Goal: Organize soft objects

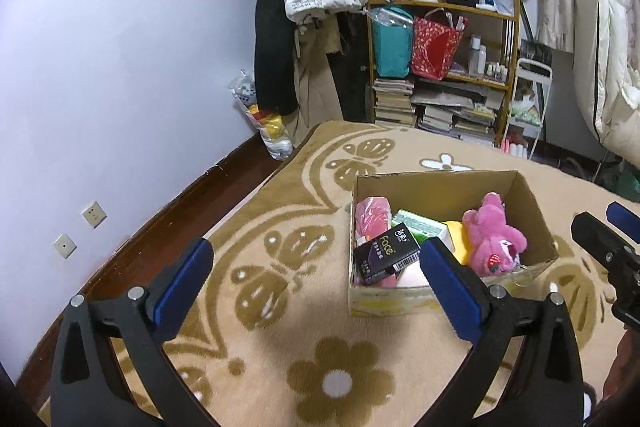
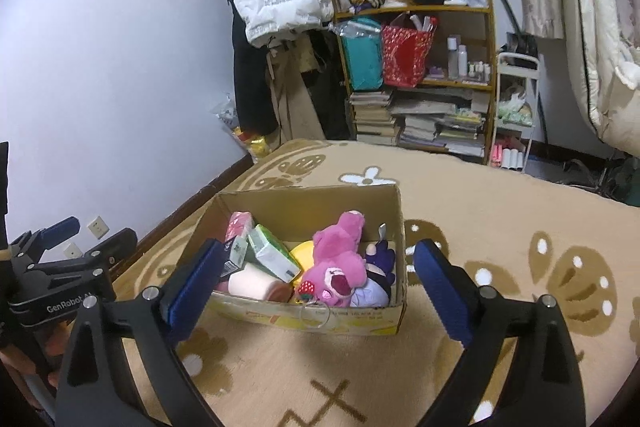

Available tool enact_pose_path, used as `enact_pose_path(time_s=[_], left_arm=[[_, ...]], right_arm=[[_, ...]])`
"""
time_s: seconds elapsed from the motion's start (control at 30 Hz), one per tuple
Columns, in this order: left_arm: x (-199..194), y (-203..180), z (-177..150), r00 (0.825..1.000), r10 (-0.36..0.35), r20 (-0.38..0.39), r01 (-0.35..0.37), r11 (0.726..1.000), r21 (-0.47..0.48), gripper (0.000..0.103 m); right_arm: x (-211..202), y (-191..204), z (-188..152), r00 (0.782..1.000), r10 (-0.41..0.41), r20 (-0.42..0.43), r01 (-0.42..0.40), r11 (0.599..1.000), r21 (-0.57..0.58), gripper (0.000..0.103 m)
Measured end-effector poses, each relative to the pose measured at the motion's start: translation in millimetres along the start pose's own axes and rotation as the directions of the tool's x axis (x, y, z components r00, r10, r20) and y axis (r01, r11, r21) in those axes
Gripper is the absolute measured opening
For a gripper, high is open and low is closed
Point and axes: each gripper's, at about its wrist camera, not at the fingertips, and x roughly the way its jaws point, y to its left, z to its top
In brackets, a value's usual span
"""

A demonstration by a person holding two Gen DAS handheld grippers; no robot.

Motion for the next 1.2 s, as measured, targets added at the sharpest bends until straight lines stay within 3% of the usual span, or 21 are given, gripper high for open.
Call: enact_pose_path(time_s=[0.23, 0.7, 1.2], left_arm=[[-39, 4, -10, 0.999, 0.028, 0.037, -0.029, 0.999, 0.033, 0.102], [-87, 13, -31, 0.997, 0.013, 0.081, -0.014, 1.000, 0.009, 0.102], [-92, 4, -49, 0.999, 0.023, 0.048, -0.026, 0.998, 0.052, 0.102]], right_arm=[[-30, 5, -2, 1.000, -0.006, 0.030, 0.006, 1.000, -0.002, 0.100], [-78, 7, -21, 0.998, -0.017, 0.065, 0.018, 1.000, -0.015, 0.100], [-97, -4, -50, 0.998, -0.023, 0.056, 0.021, 0.999, 0.050, 0.100]])
